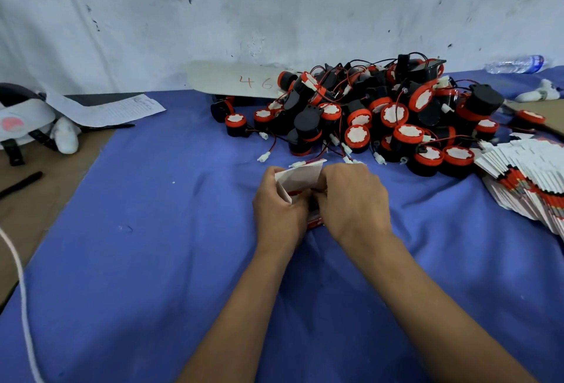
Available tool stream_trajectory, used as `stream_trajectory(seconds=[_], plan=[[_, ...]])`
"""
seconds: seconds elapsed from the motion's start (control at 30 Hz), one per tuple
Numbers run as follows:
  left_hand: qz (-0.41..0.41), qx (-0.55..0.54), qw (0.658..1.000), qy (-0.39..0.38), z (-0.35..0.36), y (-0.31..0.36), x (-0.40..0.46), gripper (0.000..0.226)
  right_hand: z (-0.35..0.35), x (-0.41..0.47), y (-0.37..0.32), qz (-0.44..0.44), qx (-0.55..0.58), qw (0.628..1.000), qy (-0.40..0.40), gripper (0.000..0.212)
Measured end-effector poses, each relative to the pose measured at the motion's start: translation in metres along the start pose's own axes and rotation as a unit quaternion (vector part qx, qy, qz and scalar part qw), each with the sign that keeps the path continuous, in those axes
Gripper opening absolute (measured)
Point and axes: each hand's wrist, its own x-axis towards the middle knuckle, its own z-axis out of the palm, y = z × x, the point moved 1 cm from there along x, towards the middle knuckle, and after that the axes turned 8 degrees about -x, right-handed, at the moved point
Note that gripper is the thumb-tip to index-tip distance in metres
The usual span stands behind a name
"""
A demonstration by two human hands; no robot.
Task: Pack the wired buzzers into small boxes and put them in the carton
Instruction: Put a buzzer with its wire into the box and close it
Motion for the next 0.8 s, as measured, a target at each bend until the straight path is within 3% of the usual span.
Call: stream_trajectory(seconds=[0.13,0.23,0.37,0.8], plan=[[0.01,-0.007,1.0,-0.007,-0.001,0.001,-0.001,0.032,0.005,0.003,0.005,-0.029,-0.001,1.0,0.002,0.014],[0.017,0.002,1.0,-0.008,-0.001,0.002,-0.001,0.039,0.006,0.0,0.011,-0.064,0.02,0.997,-0.03,0.029],[0.009,0.0,1.0,-0.019,-0.002,0.001,0.0,0.038,0.011,-0.019,0.011,-0.111,-0.021,0.993,-0.021,0.015],[0.014,0.04,0.999,0.007,-0.003,-0.001,0.005,0.03,0.008,-0.022,0.027,-0.196,-0.003,0.978,-0.073,0.024]])
